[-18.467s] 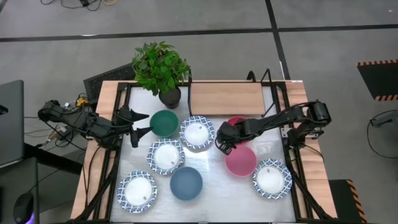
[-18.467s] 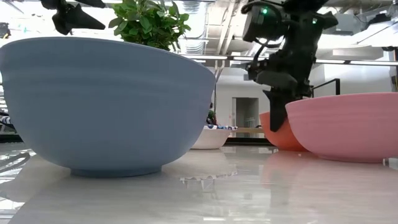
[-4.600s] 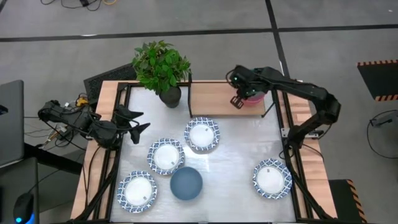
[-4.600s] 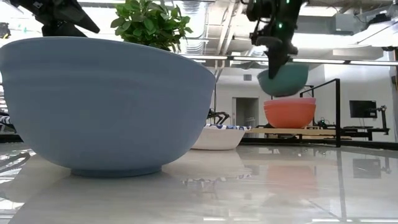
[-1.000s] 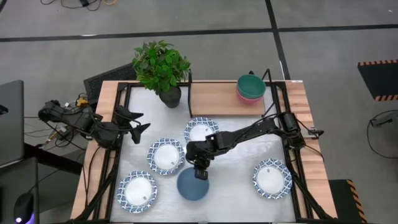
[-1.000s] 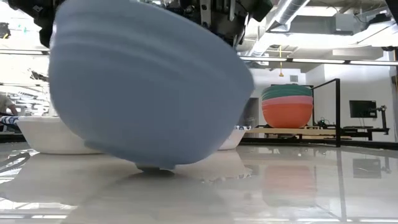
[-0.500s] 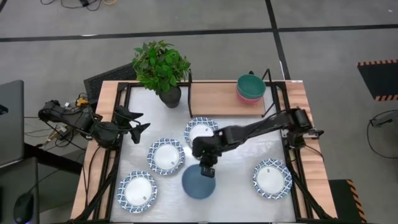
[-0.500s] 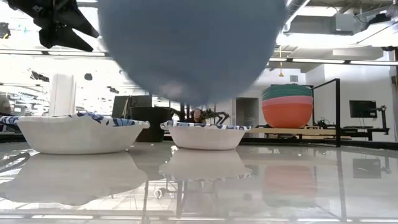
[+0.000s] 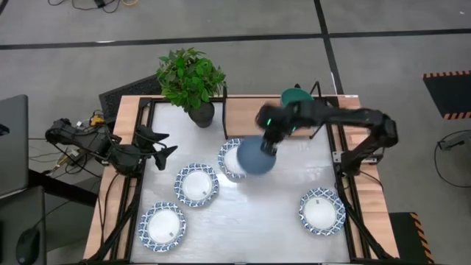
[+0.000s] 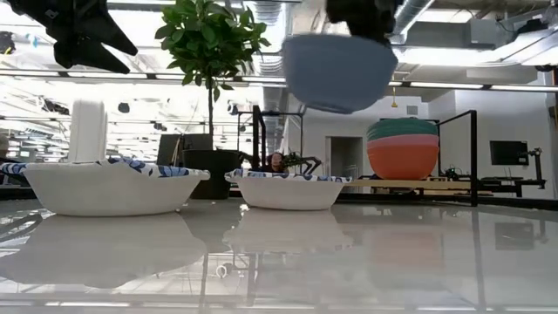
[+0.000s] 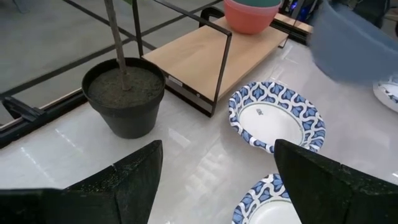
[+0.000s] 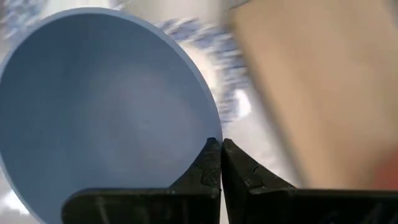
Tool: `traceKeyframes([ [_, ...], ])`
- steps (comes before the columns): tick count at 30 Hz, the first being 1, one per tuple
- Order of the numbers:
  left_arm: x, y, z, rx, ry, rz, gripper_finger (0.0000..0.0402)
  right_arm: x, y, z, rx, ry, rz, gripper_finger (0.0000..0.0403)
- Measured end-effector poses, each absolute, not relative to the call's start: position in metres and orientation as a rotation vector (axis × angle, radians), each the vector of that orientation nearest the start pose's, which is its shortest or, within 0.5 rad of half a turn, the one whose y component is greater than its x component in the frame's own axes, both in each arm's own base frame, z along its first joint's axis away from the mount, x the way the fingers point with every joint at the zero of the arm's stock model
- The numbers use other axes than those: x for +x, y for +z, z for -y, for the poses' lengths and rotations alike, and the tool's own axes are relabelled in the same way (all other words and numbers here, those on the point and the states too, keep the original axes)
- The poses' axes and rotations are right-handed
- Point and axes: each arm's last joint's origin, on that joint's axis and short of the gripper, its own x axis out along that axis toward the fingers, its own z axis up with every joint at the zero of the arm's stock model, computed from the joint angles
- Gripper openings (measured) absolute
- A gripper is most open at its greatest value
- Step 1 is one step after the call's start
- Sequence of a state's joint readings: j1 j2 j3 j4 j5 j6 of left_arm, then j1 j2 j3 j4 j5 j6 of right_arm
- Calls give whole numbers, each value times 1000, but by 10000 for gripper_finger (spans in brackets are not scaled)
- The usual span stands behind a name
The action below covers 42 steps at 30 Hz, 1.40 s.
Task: Place and stack bowls onto a shelf
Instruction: Stack the blue bowl on top of the green bowl on the shelf
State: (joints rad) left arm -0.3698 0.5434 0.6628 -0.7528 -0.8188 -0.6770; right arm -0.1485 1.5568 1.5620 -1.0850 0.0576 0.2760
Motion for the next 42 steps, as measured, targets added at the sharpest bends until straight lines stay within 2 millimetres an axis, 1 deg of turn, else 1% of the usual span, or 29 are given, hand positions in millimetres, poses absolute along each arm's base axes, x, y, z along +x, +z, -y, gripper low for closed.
traceKeyframes([
  [2, 102, 277, 17, -293, 584, -354, 293, 288, 353, 71, 310, -402, -1018, 19],
  [5, 101, 277, 17, -292, 585, -355, 293, 266, 362, 107, 349, -510, -986, 19],
  [10, 101, 276, 16, -278, 591, -368, 293, 228, 367, 164, 437, -702, -950, 19],
  [14, 99, 274, 15, -260, 600, -390, 293, 199, 367, 197, 509, -792, -929, 19],
  [17, 99, 273, 15, -261, 602, -392, 293, 181, 367, 214, 570, -827, -902, 19],
  [23, 99, 273, 15, -262, 603, -391, 293, 154, 366, 232, 656, -884, -880, 19],
  [28, 99, 273, 15, -262, 603, -391, 293, 136, 363, 236, 722, -940, -935, 19],
  [32, 99, 273, 15, -261, 603, -391, 293, 125, 361, 237, 758, -981, -967, 19],
  [34, 99, 273, 15, -256, 608, -389, 293, 124, 361, 238, 762, -986, -968, 24],
  [39, 99, 274, 15, -257, 619, -381, 293, 127, 355, 243, 795, -998, -975, 55],
  [42, 99, 274, 15, -259, 619, -381, 293, 130, 350, 247, 801, -994, -994, 62],
])
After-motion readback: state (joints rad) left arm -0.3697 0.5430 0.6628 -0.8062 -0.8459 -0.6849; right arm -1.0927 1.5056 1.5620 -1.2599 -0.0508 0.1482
